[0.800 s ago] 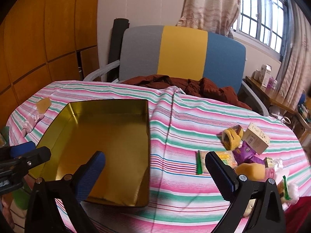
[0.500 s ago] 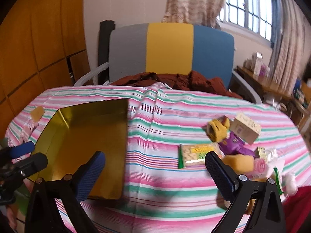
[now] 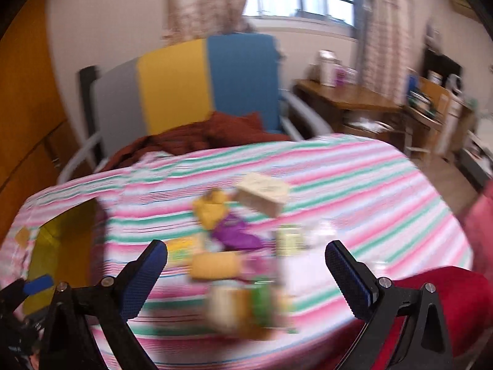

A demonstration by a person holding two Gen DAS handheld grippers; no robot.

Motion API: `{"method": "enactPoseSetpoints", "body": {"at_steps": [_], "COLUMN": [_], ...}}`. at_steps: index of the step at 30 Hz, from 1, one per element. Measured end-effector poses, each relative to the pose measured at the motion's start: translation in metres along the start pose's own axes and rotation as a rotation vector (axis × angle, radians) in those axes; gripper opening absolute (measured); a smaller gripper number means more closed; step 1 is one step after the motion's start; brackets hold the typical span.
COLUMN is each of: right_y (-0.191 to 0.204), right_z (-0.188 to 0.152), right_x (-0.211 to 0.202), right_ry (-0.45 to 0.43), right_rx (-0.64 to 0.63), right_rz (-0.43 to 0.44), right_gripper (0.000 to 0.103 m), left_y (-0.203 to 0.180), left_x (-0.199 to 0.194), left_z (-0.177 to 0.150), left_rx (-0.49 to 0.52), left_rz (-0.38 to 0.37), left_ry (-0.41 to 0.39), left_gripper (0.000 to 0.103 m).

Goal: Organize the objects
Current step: 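Move both tools from the gold tray toward the scattered items, then grasp the cream knit sock with left tool while right tool grasps the plastic-wrapped item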

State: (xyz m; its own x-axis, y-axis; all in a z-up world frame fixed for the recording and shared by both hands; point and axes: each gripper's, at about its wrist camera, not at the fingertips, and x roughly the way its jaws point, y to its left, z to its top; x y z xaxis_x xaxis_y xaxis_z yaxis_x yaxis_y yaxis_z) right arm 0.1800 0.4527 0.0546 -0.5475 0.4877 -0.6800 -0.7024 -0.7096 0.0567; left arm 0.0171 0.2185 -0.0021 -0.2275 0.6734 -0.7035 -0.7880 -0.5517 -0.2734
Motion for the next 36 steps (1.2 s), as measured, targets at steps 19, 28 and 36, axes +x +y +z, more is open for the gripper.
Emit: {"method": "enactPoseSetpoints", "body": {"at_steps": [19, 28, 36], "right_y": [-0.142, -0.149, -0.159], "right_z": [0.012, -0.016, -0.022], "right_x": [0.054, 0.115, 0.134], "right_ry": [0.3, 0.571, 0.638], "right_rx": [0.144, -0.009, -0.033], "right_rz": [-0.196, -0.26, -0.276], "right_gripper": [0.101, 0.071, 0.027], "left_y": [-0.056, -0.065, -0.068], "left_x": [0.139, 0.172, 0.177], "left_z": [0.012, 0.016, 0.011], "left_rx": [0.075, 0.062, 0.046], "left_rz": [-0.131, -0.196, -0.262], "left_ry": [0.17, 0.2, 0.22], "left_gripper": [0.063, 0.065, 0.056]}}
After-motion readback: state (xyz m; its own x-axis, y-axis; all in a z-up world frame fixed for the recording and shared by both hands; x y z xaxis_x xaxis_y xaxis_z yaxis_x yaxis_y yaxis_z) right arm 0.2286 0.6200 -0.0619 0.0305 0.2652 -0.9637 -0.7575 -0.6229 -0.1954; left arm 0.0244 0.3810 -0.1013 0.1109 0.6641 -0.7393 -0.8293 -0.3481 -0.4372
